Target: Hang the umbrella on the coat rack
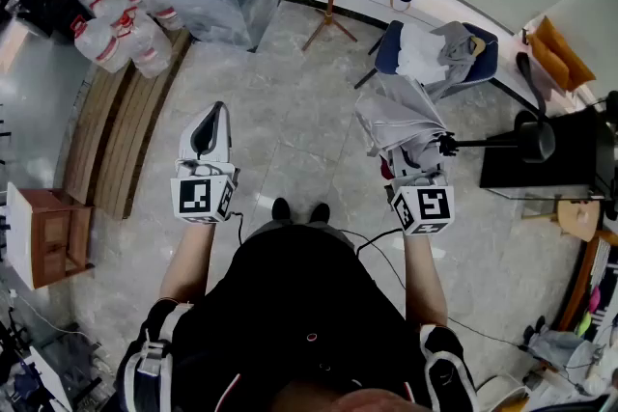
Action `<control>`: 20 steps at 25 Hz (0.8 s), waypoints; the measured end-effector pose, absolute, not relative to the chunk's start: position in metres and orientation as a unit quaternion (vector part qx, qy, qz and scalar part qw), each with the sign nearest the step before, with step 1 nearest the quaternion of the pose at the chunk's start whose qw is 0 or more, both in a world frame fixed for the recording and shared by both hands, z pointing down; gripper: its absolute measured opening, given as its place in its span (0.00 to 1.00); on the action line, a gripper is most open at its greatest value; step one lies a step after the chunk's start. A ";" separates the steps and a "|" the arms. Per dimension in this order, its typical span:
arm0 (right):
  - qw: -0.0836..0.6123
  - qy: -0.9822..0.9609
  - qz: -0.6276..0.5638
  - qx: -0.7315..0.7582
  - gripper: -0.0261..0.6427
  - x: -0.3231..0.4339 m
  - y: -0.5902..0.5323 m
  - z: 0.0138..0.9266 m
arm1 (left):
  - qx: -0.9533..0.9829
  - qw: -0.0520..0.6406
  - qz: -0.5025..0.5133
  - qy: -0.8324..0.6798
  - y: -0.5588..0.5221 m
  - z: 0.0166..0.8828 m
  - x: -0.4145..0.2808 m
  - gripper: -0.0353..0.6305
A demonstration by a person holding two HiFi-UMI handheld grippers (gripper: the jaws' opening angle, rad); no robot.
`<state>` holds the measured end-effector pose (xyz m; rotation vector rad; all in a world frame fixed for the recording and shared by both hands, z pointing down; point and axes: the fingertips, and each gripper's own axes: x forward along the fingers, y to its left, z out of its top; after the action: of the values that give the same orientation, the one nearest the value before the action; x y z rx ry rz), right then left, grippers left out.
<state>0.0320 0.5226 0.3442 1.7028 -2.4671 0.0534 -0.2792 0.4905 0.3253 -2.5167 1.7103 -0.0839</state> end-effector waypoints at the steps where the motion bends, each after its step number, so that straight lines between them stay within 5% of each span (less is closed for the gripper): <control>1: 0.071 -0.821 0.017 0.567 0.18 0.032 0.523 0.344 | -0.826 0.048 -0.028 0.561 0.490 0.325 -0.279 0.06; 20: 0.074 -0.824 0.014 0.562 0.18 0.034 0.516 0.346 | -0.830 0.044 -0.033 0.555 0.484 0.331 -0.269 0.06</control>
<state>0.0343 0.5164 0.3460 1.6867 -2.4727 0.0431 -0.2693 0.4838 0.3313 -2.5380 1.6958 -0.1013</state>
